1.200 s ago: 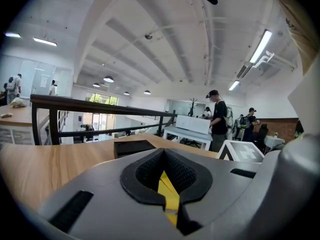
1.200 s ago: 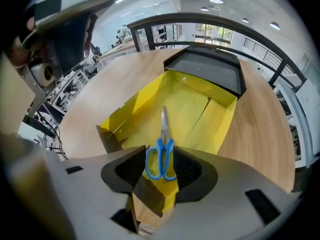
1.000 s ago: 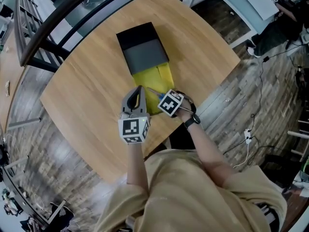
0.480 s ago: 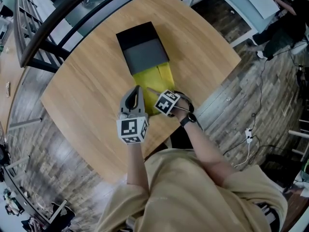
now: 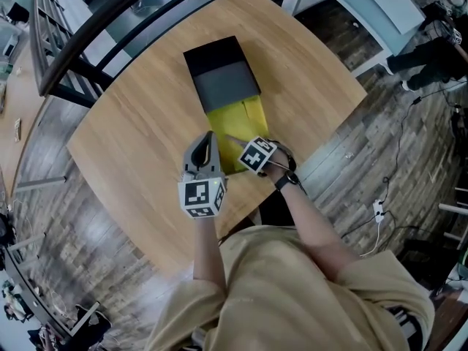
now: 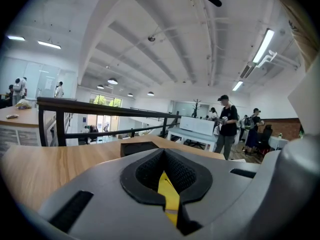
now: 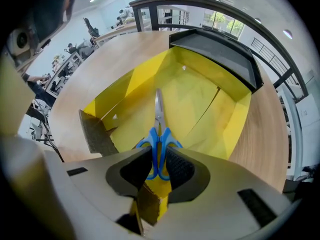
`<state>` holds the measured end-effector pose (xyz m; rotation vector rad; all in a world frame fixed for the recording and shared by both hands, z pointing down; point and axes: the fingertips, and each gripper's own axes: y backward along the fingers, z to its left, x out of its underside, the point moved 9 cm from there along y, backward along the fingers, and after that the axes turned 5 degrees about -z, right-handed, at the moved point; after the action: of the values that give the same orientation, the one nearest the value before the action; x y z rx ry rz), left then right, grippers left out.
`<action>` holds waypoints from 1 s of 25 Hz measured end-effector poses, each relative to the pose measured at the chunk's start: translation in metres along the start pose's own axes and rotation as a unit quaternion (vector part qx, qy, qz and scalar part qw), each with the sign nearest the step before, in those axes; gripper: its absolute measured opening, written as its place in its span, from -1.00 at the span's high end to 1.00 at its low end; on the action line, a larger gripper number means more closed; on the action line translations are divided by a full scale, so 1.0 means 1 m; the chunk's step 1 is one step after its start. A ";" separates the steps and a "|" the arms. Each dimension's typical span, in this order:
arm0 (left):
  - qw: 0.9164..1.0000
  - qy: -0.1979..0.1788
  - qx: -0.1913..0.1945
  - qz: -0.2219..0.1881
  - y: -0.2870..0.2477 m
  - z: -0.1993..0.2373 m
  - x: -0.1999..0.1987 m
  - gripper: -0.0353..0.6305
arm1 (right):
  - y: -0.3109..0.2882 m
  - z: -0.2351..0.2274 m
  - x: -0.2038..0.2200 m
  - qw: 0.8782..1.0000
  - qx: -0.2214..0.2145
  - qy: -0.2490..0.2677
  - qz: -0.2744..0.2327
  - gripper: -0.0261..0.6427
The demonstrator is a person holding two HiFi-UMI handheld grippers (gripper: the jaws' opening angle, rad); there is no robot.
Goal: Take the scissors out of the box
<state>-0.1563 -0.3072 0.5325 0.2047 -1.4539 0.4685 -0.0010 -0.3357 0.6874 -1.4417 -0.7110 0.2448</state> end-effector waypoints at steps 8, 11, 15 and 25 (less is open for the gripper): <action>1.000 -0.017 0.000 -0.006 0.023 -0.002 -0.007 0.86 | 0.024 0.009 0.004 0.990 0.021 -0.069 -0.119 0.67; 1.000 -0.024 0.000 -0.006 0.030 -0.004 -0.011 0.86 | 0.045 0.010 0.006 0.979 0.042 -0.093 -0.175 0.67; 0.999 -0.030 -0.001 -0.019 0.035 -0.004 -0.025 0.86 | 0.079 0.010 0.004 0.960 0.085 -0.123 -0.238 0.67; 0.998 -0.031 -0.015 -0.048 0.061 -0.018 -0.074 0.86 | 0.199 0.030 -0.003 0.894 0.168 -0.130 -0.394 0.67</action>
<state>-0.1694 -0.2593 0.4486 0.2653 -1.5034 0.3649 0.0310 -0.2837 0.4960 -0.7080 -1.3443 -0.0791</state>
